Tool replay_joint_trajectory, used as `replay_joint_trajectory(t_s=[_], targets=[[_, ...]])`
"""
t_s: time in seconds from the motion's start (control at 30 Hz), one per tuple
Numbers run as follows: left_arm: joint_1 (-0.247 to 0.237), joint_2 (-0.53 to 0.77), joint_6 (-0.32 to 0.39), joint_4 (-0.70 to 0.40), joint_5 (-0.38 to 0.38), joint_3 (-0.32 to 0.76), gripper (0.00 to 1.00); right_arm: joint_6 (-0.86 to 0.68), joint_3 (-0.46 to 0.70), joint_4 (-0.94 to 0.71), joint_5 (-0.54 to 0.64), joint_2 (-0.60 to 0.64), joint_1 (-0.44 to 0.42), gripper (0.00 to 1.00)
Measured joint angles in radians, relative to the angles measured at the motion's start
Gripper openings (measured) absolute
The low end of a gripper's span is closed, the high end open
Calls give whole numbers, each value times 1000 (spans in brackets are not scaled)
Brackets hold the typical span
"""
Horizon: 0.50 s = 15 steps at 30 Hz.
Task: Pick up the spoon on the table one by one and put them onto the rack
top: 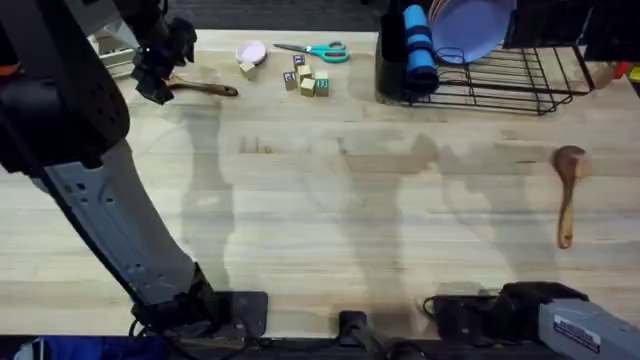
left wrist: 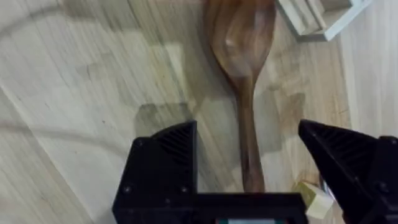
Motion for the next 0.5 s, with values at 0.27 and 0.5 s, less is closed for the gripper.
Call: replay_joint_trajectory(t_s=[0.27, 0.5], targets=[[0, 23, 0, 24, -6, 4, 996, 0, 0, 0, 0, 0, 0, 995], [-4, 78, 0, 13, -21, 22, 996, 0, 0, 0, 0, 0, 0, 996]])
